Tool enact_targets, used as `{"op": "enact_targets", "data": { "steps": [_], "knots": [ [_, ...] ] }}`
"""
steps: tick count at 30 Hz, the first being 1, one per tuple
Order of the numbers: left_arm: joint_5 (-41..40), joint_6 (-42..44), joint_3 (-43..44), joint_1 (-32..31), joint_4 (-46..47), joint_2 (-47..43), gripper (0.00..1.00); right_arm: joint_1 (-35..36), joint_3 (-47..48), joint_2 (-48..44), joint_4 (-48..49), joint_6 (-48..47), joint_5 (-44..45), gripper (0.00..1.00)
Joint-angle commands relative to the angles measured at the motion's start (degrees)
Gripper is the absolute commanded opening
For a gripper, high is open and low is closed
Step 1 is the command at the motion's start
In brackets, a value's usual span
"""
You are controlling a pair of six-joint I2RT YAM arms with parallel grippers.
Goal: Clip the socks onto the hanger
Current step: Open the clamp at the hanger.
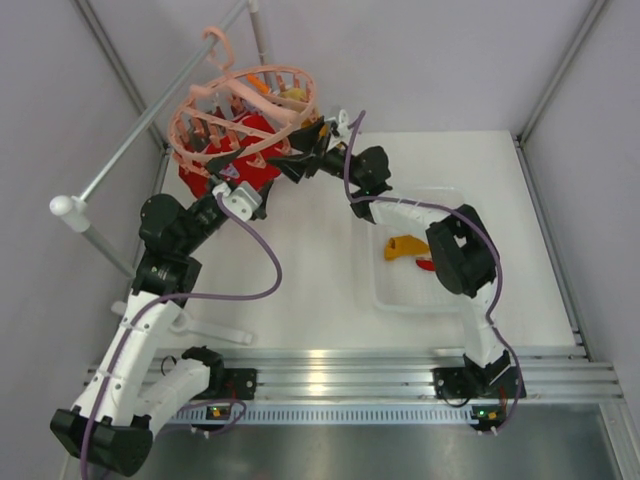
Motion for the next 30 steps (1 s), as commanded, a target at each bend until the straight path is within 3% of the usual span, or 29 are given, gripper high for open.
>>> {"op": "enact_targets", "data": {
  "steps": [1,4,5,10,15,17,21,30],
  "knots": [
    [-0.3,1.0,2.0,0.3,-0.2,1.2,0.8,0.5,3.5,-0.1,3.6,-1.2,0.1,0.56],
    [0.9,7.0,7.0,0.3,-5.6,4.5,0.75,0.5,0.9,-1.6,3.7,-2.8,-1.7,0.34],
    [1.8,10.3,8.2,0.3,-11.4,5.8,0.73,0.4,0.0,-3.0,3.3,-3.5,-1.9,0.3],
    [4.2,22.7,14.0,0.3,-20.9,8.9,0.65,0.4,-3.9,-7.2,-5.1,-11.5,-1.9,0.05],
    [6.2,24.3,17.4,0.3,-23.9,11.6,0.51,0.5,-4.4,-10.7,-11.5,-17.9,1.0,0.01],
    [6.8,28.7,18.8,0.3,-26.7,12.8,0.45,0.6,-4.3,-12.0,-14.8,-19.3,1.9,0.0],
    [8.0,46.9,20.8,0.3,-35.7,14.5,0.43,0.6,-3.7,-14.0,-21.8,-23.6,2.7,0.0],
    [1.9,64.4,22.2,-2.2,-33.5,16.8,0.5,1.2,-2.4,-17.5,-36.2,-36.8,5.1,0.0]
  ]
}}
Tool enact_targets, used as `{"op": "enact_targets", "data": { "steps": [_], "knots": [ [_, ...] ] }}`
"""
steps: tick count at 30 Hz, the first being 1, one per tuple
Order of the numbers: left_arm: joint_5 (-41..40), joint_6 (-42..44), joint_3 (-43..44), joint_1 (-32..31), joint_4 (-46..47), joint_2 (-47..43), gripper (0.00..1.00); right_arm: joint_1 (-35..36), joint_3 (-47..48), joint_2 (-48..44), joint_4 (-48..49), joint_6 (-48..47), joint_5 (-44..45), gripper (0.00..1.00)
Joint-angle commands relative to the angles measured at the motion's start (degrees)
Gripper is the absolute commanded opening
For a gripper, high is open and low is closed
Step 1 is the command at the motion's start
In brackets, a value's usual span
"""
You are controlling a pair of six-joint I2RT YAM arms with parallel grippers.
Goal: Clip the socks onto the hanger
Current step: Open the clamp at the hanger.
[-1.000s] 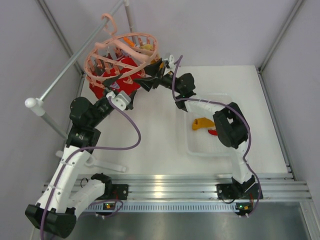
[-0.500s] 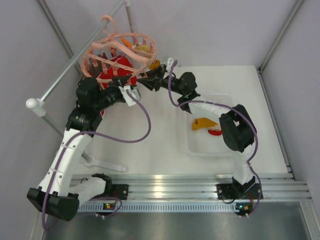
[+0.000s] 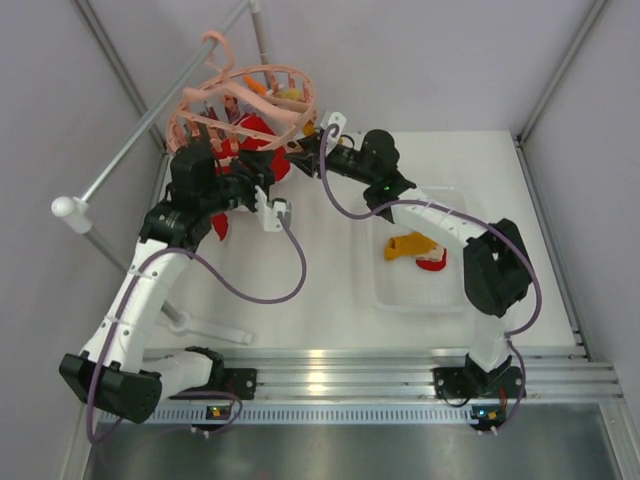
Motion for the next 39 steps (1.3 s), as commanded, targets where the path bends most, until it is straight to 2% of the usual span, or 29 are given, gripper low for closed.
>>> {"op": "enact_targets", "data": {
  "steps": [1,14,32,36,39],
  "knots": [
    [-2.6,11.6,2.0,-2.0,0.8,0.1,0.5,1.1,2.4,-4.0,-6.3,-7.4,0.9,0.0],
    [-9.7,21.4,1.6,-7.2,6.6,4.1,0.61,1.8,3.7,-5.8,-12.9,-13.6,1.6,0.0],
    [-16.5,28.1,1.2,-8.2,13.4,9.9,0.61,2.8,2.2,-7.4,-14.4,-19.5,0.6,0.0],
    [-17.5,30.1,0.5,-8.2,15.1,10.8,0.59,2.8,1.8,-7.7,-14.1,-20.4,-1.1,0.0],
    [-18.1,31.2,0.4,-8.2,15.8,11.2,0.53,2.8,1.3,-8.1,-13.9,-21.6,-2.3,0.0]
  ]
}}
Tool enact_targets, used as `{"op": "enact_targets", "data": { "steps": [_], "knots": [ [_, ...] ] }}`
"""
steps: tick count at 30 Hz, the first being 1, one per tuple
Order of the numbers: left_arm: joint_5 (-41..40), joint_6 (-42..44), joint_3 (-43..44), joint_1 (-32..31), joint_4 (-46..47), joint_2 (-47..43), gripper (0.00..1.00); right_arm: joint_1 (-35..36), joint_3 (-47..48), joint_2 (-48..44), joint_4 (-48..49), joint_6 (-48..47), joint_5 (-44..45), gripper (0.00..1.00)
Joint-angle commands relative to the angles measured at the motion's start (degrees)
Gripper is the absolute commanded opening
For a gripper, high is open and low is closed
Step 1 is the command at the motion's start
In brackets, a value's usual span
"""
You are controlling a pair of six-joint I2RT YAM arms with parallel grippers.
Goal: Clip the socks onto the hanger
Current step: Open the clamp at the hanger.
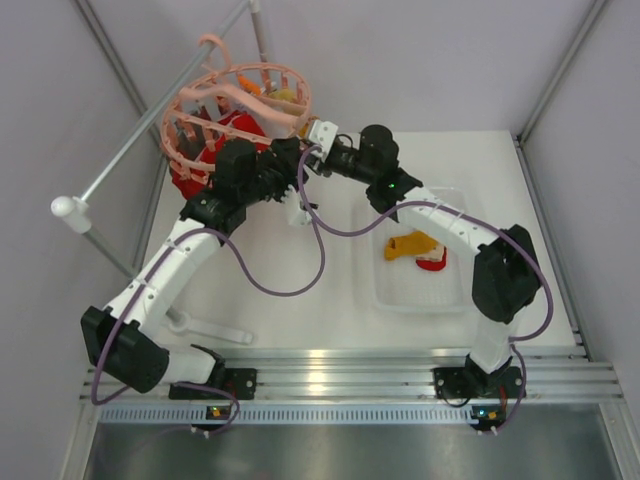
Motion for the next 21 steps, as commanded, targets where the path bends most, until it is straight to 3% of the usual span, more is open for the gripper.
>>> {"op": "enact_targets", "data": {
  "steps": [1,5,9,12,14,20,21],
  "knots": [
    [-2.2,8.8,0.4,0.1,6.1,1.6,0.51,1.9,-0.1,-4.8,0.6,-1.4,-7.4,0.0],
    [-3.6,9.9,0.1,0.1,6.1,1.7,0.38,1.9,-0.8,-5.1,0.6,-2.1,-7.5,0.0],
    [-4.1,10.2,-0.6,0.1,6.7,1.6,0.29,1.8,-1.3,-5.4,0.5,-2.4,-7.4,0.06],
    [-4.3,10.2,-1.0,0.1,7.3,1.4,0.11,1.8,-1.6,-5.4,0.2,-2.7,-6.7,0.13],
    [-4.3,9.7,-1.0,0.1,7.5,1.4,0.09,1.6,-1.9,-5.7,0.2,-2.9,-6.5,0.15],
    [-4.1,9.0,-1.3,0.2,7.6,1.2,0.0,0.2,-2.9,-6.4,-0.3,-2.8,-5.8,0.41],
    [-3.7,8.9,-1.5,0.2,7.9,1.1,0.0,-0.4,-3.2,-6.9,-0.6,-2.9,-5.7,0.49]
  ]
}}
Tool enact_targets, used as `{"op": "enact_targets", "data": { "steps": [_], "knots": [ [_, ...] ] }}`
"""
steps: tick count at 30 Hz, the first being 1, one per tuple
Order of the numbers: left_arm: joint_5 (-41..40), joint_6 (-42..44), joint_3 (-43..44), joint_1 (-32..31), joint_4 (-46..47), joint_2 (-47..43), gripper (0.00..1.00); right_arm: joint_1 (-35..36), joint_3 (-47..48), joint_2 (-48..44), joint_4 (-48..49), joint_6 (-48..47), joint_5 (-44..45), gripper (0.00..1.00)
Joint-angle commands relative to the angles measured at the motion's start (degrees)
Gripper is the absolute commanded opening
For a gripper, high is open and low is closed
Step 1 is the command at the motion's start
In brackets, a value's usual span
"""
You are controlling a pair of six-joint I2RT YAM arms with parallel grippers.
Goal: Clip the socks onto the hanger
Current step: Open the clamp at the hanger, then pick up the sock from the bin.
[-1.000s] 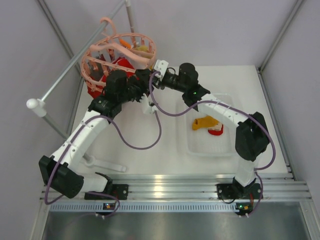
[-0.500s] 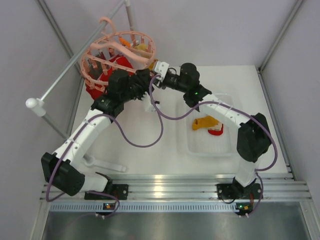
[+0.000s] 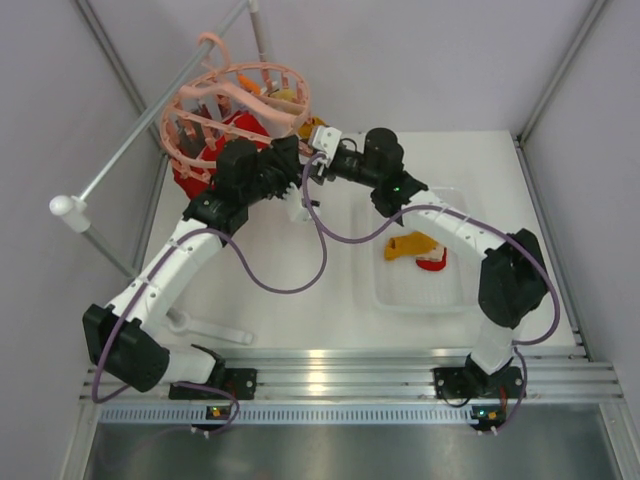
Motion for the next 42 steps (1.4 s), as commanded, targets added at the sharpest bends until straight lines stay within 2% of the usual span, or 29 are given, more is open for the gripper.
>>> {"op": "enact_targets", "data": {
  "steps": [1,3,5,10,15,21,23,27,30,33,35,36,37,39,40,42],
  "knots": [
    [-1.7,7.8,-1.0,0.8,4.6,0.5,0.0,-0.7,-1.1,-5.0,-0.5,-0.6,-4.9,0.55],
    [-1.0,7.4,-1.2,0.8,4.9,0.4,0.0,-1.4,-2.0,-5.6,-1.1,-0.6,-5.2,0.65],
    [-0.9,7.3,-1.3,1.0,5.2,0.5,0.0,-2.9,-2.8,-6.4,-1.9,-0.2,-6.7,0.67],
    [0.4,7.7,-2.0,1.1,6.4,0.4,0.0,-7.1,-3.1,-6.9,-2.3,3.7,-12.4,0.64],
    [1.2,8.2,-2.8,1.1,7.0,0.4,0.0,-8.3,-0.4,-5.1,-0.5,9.1,-19.2,0.61],
    [1.5,8.7,-3.7,1.1,8.9,0.4,0.0,-10.4,1.5,-4.5,-1.9,16.7,-19.1,0.62],
    [1.5,8.5,-3.8,1.1,9.1,0.5,0.0,-11.9,0.2,-5.6,-4.7,19.7,-19.5,0.63],
    [1.7,7.8,-3.6,1.1,9.3,0.6,0.0,-18.3,-6.8,-13.0,-10.0,20.8,-20.4,0.7],
    [1.9,7.4,-3.7,1.1,9.3,0.4,0.0,-22.4,-11.1,-18.5,-21.4,14.7,-19.0,0.75],
    [2.3,7.5,-4.0,1.1,9.5,0.4,0.0,-25.9,-15.5,-23.0,-31.6,12.8,-16.2,0.75],
    [2.4,7.4,-4.0,1.1,9.5,0.4,0.0,-26.5,-19.8,-25.6,-35.3,6.4,-14.7,0.76],
    [2.6,7.4,-4.0,1.1,9.4,0.3,0.0,-26.4,-21.1,-27.8,-41.3,1.8,-15.2,0.77],
    [2.7,7.4,-4.0,1.1,9.4,0.3,0.0,-26.5,-23.5,-28.8,-43.2,-7.8,-15.3,0.78],
    [3.1,7.4,-4.2,1.1,9.3,0.2,0.0,-26.4,-25.9,-29.8,-47.7,-15.8,-15.3,0.81],
    [3.2,7.6,-4.4,1.1,9.3,0.1,0.0,-26.4,-26.9,-29.1,-49.1,-22.8,-15.3,0.81],
    [3.4,7.6,-4.6,1.1,9.2,0.1,0.0,-26.4,-26.7,-25.5,-51.9,-30.2,-14.6,0.81]
  ]
}}
